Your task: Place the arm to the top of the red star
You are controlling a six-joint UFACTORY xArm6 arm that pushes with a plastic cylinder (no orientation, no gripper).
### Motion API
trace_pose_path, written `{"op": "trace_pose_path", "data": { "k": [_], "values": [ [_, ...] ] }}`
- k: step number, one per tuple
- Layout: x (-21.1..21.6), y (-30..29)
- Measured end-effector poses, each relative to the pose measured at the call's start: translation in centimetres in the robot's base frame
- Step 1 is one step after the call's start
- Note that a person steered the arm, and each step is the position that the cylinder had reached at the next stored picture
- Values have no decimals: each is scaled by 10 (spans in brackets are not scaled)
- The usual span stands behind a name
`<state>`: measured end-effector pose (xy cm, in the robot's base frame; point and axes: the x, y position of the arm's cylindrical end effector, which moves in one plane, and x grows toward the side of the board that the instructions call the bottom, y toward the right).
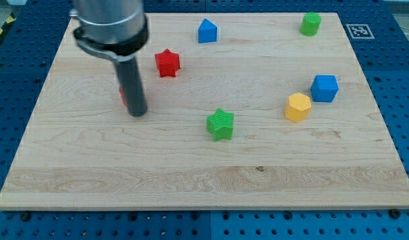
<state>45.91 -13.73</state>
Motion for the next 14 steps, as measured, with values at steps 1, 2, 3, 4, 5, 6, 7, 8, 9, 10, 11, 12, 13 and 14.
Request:
{"op": "trace_pose_path", "data": {
  "k": [1, 2, 3, 4, 5, 6, 7, 8, 9, 10, 11, 12, 13, 14],
  "values": [
    [-14, -26],
    [-14, -23],
    [-14, -21],
    [-8, -3],
    [-18, 43],
    [-50, 99],
    [-87, 140],
    [-111, 184],
    [-111, 233],
    [-111, 241],
    [-121, 233],
    [-138, 206],
    [-138, 151],
    [-139, 96]
  ]
}}
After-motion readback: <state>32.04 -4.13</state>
